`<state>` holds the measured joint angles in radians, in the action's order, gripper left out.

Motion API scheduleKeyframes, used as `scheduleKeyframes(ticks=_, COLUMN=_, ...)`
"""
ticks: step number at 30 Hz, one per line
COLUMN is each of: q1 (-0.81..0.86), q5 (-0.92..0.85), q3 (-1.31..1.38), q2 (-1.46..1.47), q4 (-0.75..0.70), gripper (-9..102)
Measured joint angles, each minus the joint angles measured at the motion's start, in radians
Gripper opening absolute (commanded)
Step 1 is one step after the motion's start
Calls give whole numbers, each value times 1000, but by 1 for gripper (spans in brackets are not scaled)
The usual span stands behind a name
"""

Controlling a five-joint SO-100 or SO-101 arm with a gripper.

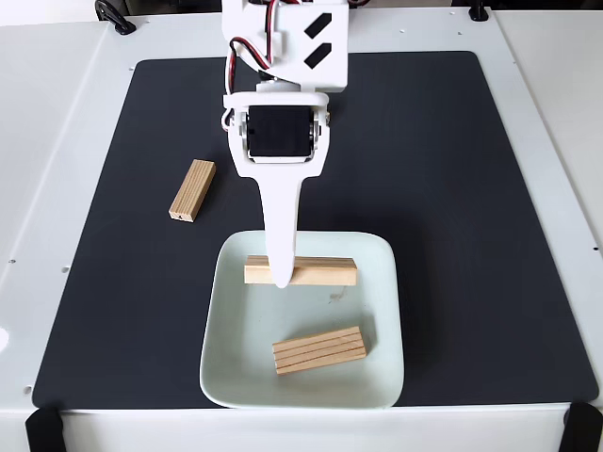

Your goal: Pick up the wooden block and place them on the plate.

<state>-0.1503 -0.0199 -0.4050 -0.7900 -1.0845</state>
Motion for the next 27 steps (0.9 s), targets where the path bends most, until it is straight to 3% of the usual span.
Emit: scheduleKeyframes(ticks=27, q1=-17, q5=2, q3=106, q2=117, q4=0, gripper=0)
